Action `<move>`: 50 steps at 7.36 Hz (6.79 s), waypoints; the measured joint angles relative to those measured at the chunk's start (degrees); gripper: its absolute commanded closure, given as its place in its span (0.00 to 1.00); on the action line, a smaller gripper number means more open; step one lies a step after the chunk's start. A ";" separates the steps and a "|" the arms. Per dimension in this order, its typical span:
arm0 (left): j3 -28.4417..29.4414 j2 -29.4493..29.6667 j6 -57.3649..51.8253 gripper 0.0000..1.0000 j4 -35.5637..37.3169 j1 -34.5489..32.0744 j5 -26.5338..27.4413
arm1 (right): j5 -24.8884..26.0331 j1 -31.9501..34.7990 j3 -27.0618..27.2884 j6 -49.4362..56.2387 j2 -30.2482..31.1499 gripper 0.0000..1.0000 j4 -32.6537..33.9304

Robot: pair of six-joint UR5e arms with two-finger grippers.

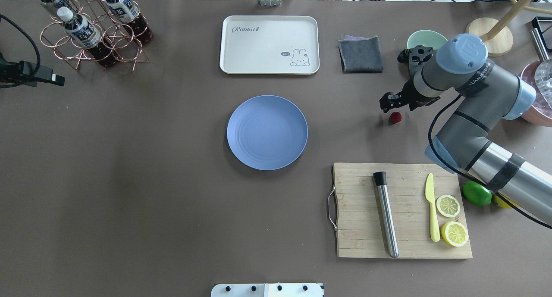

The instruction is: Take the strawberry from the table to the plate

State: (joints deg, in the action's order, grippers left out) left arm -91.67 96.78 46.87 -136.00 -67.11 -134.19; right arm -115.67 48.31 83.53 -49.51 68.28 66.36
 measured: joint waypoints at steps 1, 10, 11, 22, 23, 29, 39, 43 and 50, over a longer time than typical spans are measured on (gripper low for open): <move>0.00 -0.01 -0.02 0.02 -0.01 -0.02 0.04 | 0.02 -0.03 0.15 -0.42 0.13 0.22 -0.14; 0.00 -0.10 -0.02 0.02 0.03 0.04 0.13 | 1.50 -2.39 2.46 -3.24 1.43 1.00 -0.24; 0.00 -0.10 -0.02 0.02 0.03 0.07 0.15 | 1.32 -2.38 3.32 -3.18 1.52 1.00 -0.18; -4.89 -6.61 -33.42 0.02 27.83 -16.38 -0.18 | 12.22 -18.44 10.38 -26.73 -17.44 1.00 18.39; -5.18 -7.42 -34.83 0.02 28.41 -17.47 -0.19 | 13.68 -19.88 7.01 -27.95 -20.40 1.00 18.38; -6.98 -10.69 -35.62 0.02 28.26 -18.32 -0.19 | 16.54 -19.54 -6.99 -27.29 -28.41 1.00 13.56; -7.08 -10.62 -35.62 0.02 28.18 -18.32 -0.17 | 16.30 -19.83 -8.99 -23.12 -28.61 0.00 12.22; -6.85 -10.45 -35.62 0.02 28.60 -18.32 -0.41 | 8.12 -12.74 -3.47 -17.96 -27.94 0.00 15.36; -6.25 -10.35 -43.93 0.02 34.88 -22.00 -2.46 | -12.66 23.05 16.42 36.03 -2.73 0.00 38.46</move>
State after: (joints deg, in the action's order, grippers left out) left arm -97.92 86.43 2.94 -101.12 -89.11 -136.66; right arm -128.33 71.36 99.95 -13.48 65.55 104.81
